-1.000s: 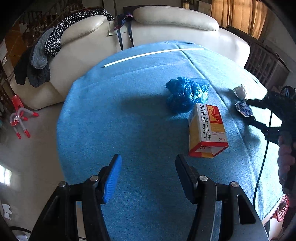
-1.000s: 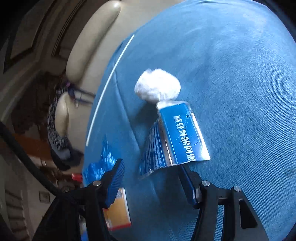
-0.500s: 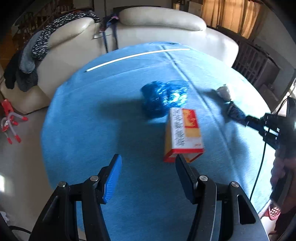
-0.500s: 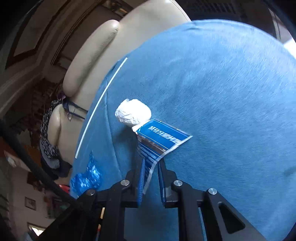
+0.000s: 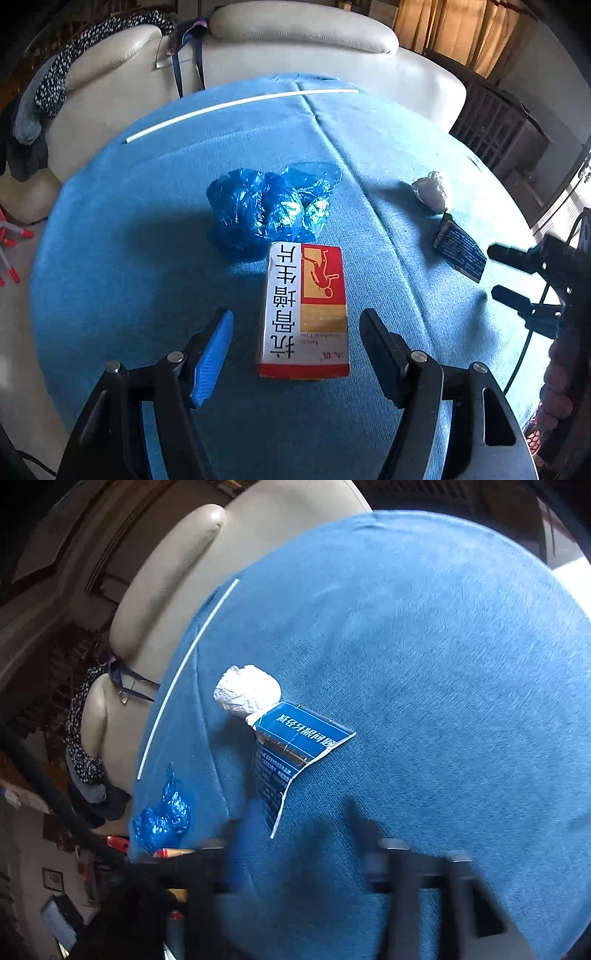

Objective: Collect trash
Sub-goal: 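Grasp the blue-and-white carton with the right tool while the left tool grasps the red-and-white box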

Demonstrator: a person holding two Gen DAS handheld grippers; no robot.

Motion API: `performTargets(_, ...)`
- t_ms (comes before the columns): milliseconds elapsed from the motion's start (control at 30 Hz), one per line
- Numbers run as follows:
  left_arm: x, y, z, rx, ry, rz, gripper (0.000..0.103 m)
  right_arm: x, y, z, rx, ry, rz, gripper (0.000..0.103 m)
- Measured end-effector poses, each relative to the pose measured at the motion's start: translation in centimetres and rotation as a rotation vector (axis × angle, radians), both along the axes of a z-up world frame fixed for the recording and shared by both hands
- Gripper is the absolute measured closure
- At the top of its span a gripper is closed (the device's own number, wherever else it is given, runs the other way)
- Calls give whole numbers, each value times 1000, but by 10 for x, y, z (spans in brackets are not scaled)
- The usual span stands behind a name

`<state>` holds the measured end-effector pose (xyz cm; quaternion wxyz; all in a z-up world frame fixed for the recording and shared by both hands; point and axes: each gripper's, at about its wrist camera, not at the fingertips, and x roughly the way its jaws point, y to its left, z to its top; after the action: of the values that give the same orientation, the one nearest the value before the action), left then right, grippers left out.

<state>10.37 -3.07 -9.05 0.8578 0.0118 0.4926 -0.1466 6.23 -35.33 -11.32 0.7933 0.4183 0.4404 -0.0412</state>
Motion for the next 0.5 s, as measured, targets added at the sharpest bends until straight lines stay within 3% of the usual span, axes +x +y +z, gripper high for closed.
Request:
performTargets(133,5,0,-10,-1,27,-10,32,13,2,-1,13,-3,-21,28)
performTargets(367,8,12,-18,-51,43,7,32,43,16,5,-111,50,-59,28)
performTargets(433,8,12,-19,-66,43,-4,45,54,23,10,-174,65,-74,28)
performTargets(500,7,11,-21,-63,43,-13,49,67,30,11,-229,93,-74,28)
